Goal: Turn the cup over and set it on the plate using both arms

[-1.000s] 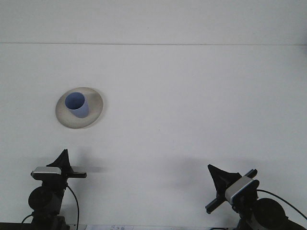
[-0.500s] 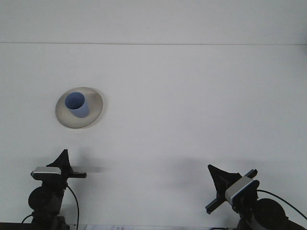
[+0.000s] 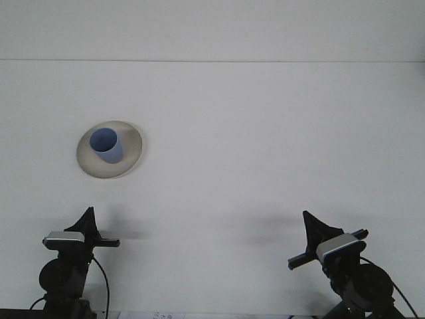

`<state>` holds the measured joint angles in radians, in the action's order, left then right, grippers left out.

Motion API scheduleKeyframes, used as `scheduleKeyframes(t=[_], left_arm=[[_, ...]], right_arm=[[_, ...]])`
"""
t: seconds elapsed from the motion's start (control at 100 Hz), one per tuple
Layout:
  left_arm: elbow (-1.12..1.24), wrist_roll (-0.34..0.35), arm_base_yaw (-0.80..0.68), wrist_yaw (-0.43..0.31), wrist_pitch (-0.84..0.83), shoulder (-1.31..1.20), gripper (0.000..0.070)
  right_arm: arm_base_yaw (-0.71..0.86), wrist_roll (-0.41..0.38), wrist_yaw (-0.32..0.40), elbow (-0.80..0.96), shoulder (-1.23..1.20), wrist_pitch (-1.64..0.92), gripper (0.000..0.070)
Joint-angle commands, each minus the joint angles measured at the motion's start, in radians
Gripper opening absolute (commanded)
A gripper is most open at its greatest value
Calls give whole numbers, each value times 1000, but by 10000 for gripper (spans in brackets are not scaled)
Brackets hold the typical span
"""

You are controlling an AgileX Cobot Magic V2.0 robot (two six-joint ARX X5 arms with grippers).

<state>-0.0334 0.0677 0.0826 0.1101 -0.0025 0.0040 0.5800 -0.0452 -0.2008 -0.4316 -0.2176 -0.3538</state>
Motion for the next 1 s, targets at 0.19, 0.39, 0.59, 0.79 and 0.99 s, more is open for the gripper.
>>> scheduleKeyframes(t=[0.19,0.39,0.59,0.79,0.99], left_arm=[[19,-1,-1,4,10,-1,16],[19,-1,-1,4,10,-1,16],[19,-1,-1,4,9,-1,16],[19,-1,-1,5,9,-1,16],[19,-1,-1,4,9,-1,16]], right_arm=[[-529,-27,358,306,183,222,6],[-588,-37,353,419,217,248,6],[-592,-34,321,419,217,237,6],[-593,-44,325,419,217,251,6],[-594,-45,325,419,217,249,6]])
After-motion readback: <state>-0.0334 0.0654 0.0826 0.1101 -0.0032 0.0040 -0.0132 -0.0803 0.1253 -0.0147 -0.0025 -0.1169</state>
